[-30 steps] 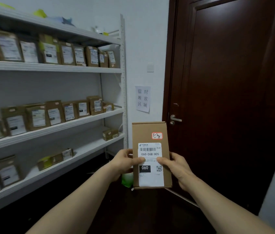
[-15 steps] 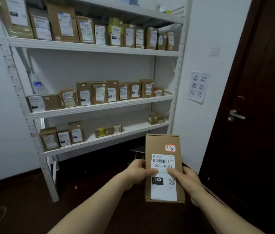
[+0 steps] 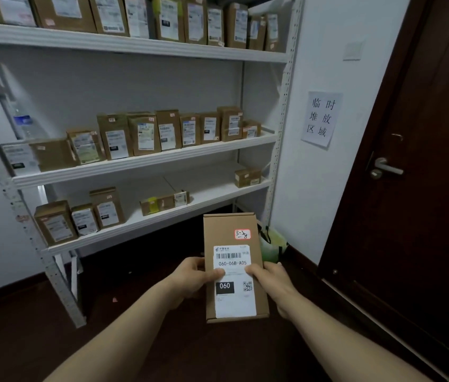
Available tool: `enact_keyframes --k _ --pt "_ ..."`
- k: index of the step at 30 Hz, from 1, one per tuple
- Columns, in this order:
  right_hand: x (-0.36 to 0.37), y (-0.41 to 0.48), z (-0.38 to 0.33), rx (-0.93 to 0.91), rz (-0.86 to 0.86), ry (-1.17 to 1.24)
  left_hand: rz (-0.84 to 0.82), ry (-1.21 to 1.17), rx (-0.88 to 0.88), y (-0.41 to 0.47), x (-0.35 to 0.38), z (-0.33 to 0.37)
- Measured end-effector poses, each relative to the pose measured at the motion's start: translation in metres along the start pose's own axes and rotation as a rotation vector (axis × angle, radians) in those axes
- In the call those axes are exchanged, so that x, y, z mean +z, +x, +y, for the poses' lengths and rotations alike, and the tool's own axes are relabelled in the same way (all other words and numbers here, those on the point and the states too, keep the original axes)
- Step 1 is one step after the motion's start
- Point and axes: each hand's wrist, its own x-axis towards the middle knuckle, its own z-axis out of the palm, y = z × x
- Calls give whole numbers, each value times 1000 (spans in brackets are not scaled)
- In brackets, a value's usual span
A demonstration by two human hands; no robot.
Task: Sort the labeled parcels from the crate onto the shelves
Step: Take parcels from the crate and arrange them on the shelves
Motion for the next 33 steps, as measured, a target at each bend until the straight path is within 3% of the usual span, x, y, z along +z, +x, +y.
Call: enact_keyframes --k 15,25,33 --pt "9 116 6 146 7 349 -106 -80 -47 136 -43 12" --pt "-44 251 2 183 -78 352 44 -201 56 282 -25 77" --pt "-111 389 -24 175 -182 282 -27 -140 -3 406 -16 152"
